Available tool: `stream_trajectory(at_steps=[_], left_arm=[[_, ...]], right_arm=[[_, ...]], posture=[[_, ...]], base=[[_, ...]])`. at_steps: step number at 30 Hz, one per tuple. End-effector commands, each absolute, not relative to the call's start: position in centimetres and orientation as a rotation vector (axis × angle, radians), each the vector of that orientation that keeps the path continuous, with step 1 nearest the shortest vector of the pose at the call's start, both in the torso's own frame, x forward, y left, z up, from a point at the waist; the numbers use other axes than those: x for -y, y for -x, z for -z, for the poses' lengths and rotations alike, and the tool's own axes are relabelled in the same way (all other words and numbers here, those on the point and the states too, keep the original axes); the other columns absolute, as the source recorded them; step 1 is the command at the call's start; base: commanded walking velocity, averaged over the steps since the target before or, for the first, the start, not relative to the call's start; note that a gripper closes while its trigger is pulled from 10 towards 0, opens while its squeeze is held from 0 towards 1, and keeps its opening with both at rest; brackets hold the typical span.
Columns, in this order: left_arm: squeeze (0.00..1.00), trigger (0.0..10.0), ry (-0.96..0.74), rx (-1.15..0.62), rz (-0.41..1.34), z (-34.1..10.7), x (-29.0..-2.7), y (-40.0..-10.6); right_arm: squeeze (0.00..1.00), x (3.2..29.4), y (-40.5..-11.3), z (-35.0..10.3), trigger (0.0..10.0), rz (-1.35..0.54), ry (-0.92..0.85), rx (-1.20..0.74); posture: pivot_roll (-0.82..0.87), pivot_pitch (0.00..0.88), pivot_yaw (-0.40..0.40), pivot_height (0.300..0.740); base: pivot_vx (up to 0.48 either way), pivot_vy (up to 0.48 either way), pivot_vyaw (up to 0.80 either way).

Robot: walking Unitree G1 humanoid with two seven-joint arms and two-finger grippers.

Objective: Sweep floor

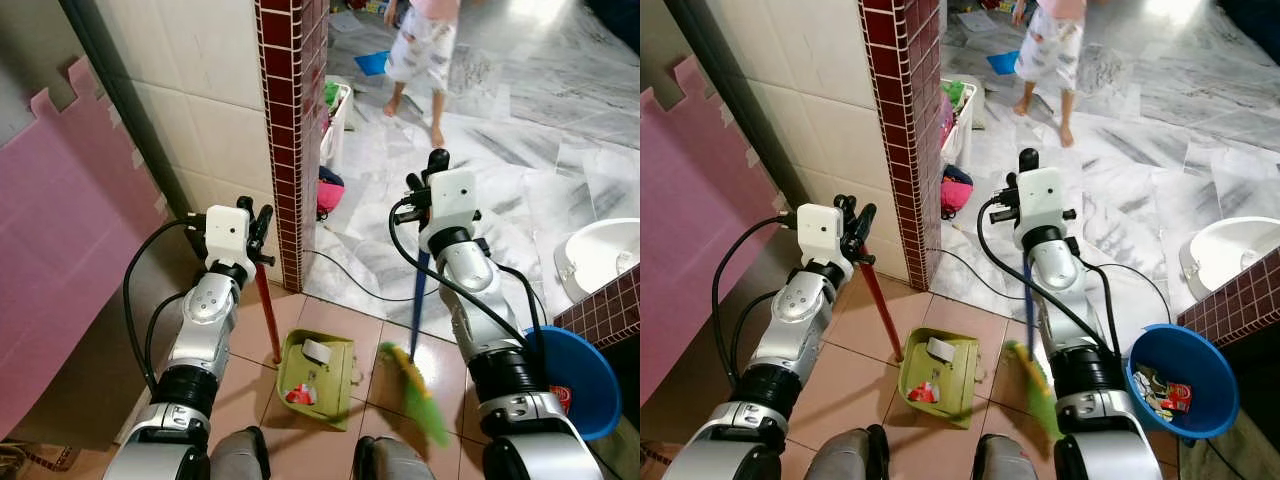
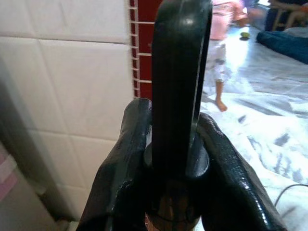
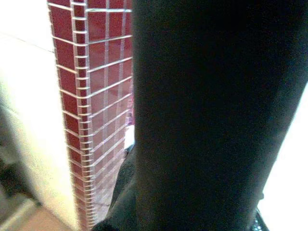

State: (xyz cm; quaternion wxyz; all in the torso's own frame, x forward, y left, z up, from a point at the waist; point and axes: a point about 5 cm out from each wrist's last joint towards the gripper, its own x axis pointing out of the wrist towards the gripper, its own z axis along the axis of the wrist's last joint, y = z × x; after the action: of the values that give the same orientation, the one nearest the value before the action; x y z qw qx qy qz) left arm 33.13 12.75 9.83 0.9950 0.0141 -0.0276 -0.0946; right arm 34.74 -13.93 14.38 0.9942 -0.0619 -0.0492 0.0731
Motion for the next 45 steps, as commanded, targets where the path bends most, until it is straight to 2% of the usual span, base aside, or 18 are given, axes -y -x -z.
stream_trajectory(at_steps=[1, 4, 7, 11, 18, 21, 22, 24, 34, 38, 45], left_arm=[[0.00, 10.0, -0.092, 0.047, 0.171, -10.0, -13.4, -33.3], [0.00, 10.0, -0.069, -0.027, 0.176, -9.2, -12.9, -33.4], [0.00, 10.0, -0.060, -0.041, 0.181, -9.3, -12.5, -33.8], [0.00, 10.0, -0.014, -0.042, 0.196, -9.7, -11.5, -34.3], [0.00, 10.0, 0.036, -0.018, 0.210, -10.8, -10.4, -35.0], [0.00, 10.0, 0.054, 0.039, 0.200, -12.5, -10.5, -35.6], [0.00, 10.0, 0.063, 0.080, 0.194, -13.9, -10.8, -36.0], [0.00, 10.0, 0.064, 0.122, 0.191, -15.2, -11.1, -36.2], [0.00, 10.0, 0.091, 0.244, 0.163, -19.6, -12.9, -35.7], [0.00, 10.0, 0.094, 0.251, 0.159, -20.0, -13.0, -35.6], [0.00, 10.0, 0.100, 0.199, 0.155, -18.8, -14.1, -34.8]], right_arm=[[0.00, 13.7, -35.3, -15.3, 10.0, -0.170, 0.033, 0.101], [0.00, 12.8, -35.6, -15.1, 10.0, -0.223, -0.127, 0.052], [0.00, 12.0, -35.7, -15.5, 10.0, -0.286, -0.181, 0.039], [0.00, 10.4, -35.8, -19.5, 10.0, -0.441, -0.348, 0.170], [0.00, 10.5, -36.3, -24.6, 10.0, -0.481, -0.402, 0.341], [0.00, 11.3, -36.5, -26.4, 10.0, -0.439, -0.345, 0.423], [0.00, 11.7, -36.5, -26.9, 10.0, -0.418, -0.251, 0.461], [0.00, 12.1, -36.6, -27.0, 10.0, -0.391, -0.195, 0.477], [0.00, 13.9, -37.4, -24.3, 10.0, -0.249, -0.107, 0.392], [0.00, 14.2, -37.6, -23.9, 10.0, -0.225, -0.089, 0.379], [0.00, 15.0, -38.0, -22.2, 10.0, -0.139, 0.107, 0.305]], posture=[[-0.05, 0.079, 0.013, 0.740], [-0.05, 0.081, 0.012, 0.740], [-0.05, 0.094, 0.008, 0.740], [-0.06, 0.091, 0.013, 0.740], [-0.07, 0.092, 0.016, 0.740], [-0.07, 0.090, 0.015, 0.740], [-0.07, 0.089, 0.014, 0.740], [-0.07, 0.088, 0.013, 0.740], [-0.05, 0.097, 0.012, 0.740], [-0.05, 0.098, 0.009, 0.740], [-0.04, 0.090, 0.009, 0.740]], base=[[0.000, 0.000, 0.00], [0.000, 0.000, 0.00], [0.000, 0.000, 0.00], [0.000, 0.000, 0.00], [0.000, 0.000, 0.00], [0.000, 0.000, 0.00], [0.000, 0.000, 0.00], [0.000, 0.000, 0.00], [0.000, 0.000, 0.00], [0.000, 0.000, 0.00], [0.000, 0.000, 0.00]])
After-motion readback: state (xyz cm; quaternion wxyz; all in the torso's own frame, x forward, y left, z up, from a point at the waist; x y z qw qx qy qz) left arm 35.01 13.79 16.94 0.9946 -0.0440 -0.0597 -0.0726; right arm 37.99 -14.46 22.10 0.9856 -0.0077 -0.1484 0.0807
